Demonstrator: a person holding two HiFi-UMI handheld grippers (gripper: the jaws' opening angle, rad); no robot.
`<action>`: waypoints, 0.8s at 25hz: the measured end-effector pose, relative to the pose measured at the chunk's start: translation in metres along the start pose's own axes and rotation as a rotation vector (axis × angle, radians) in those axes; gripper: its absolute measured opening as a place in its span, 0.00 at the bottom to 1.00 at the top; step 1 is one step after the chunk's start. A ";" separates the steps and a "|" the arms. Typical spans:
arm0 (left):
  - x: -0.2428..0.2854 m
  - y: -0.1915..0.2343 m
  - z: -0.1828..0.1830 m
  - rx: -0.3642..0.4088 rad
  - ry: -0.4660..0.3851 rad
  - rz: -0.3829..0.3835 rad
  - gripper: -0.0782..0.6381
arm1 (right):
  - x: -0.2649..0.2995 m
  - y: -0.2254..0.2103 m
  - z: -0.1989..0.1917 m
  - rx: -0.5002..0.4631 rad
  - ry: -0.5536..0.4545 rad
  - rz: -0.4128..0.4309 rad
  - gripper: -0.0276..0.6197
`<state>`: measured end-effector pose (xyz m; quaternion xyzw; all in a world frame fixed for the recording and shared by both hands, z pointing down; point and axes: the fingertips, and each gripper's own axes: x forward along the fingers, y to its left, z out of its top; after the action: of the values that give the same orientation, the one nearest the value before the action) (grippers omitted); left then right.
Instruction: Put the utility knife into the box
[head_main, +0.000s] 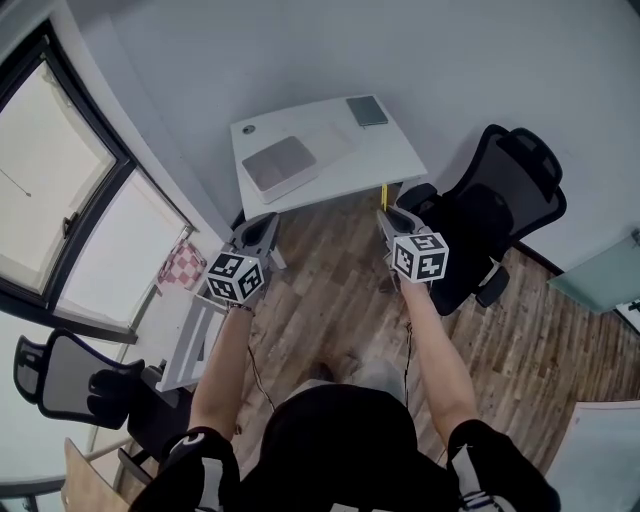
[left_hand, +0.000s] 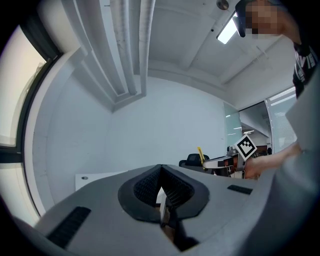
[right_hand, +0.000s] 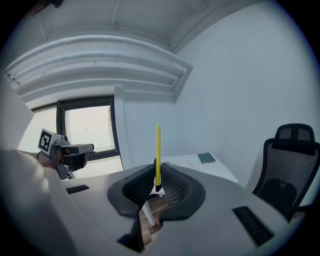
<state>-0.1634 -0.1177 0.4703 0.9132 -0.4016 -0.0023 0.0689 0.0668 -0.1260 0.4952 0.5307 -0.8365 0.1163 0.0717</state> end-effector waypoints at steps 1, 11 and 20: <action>0.004 0.003 0.000 0.002 0.000 -0.004 0.14 | 0.004 -0.002 0.002 0.001 -0.003 -0.003 0.14; 0.059 0.046 -0.005 0.008 0.014 0.029 0.14 | 0.076 -0.041 0.011 0.015 -0.017 0.041 0.14; 0.159 0.085 -0.007 -0.009 0.051 0.083 0.14 | 0.168 -0.124 0.034 0.027 0.006 0.103 0.14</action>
<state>-0.1181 -0.2905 0.4963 0.8951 -0.4375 0.0218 0.0832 0.1073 -0.3322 0.5183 0.4877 -0.8607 0.1328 0.0609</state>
